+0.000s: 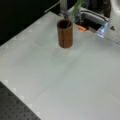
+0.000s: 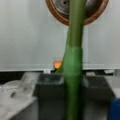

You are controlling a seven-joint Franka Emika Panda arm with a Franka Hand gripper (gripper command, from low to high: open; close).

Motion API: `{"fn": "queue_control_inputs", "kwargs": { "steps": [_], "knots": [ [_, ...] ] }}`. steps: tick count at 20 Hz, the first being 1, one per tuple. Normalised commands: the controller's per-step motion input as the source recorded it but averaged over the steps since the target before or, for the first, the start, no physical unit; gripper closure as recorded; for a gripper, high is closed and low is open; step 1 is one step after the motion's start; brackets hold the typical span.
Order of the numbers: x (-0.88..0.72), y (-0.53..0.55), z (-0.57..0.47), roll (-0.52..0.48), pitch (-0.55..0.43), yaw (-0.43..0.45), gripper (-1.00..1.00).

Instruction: Flower insertion into a vase

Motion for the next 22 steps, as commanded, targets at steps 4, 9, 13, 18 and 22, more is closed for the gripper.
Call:
{"fn": "queue_control_inputs", "kwargs": {
  "steps": [4, 9, 13, 18, 22],
  "knots": [
    [-0.51, -0.23, -0.22, -0.067, -0.087, 0.108, 1.0],
    [-0.44, -0.2, -0.12, -0.084, -0.056, 0.13, 1.0],
    [-0.29, -0.19, -0.09, -0.084, -0.023, 0.149, 1.0],
    [-0.14, -0.12, -0.07, -0.099, 0.088, 0.141, 1.0],
    [0.01, -0.03, -0.02, -0.1, 0.273, 0.141, 1.0]
  ]
}}
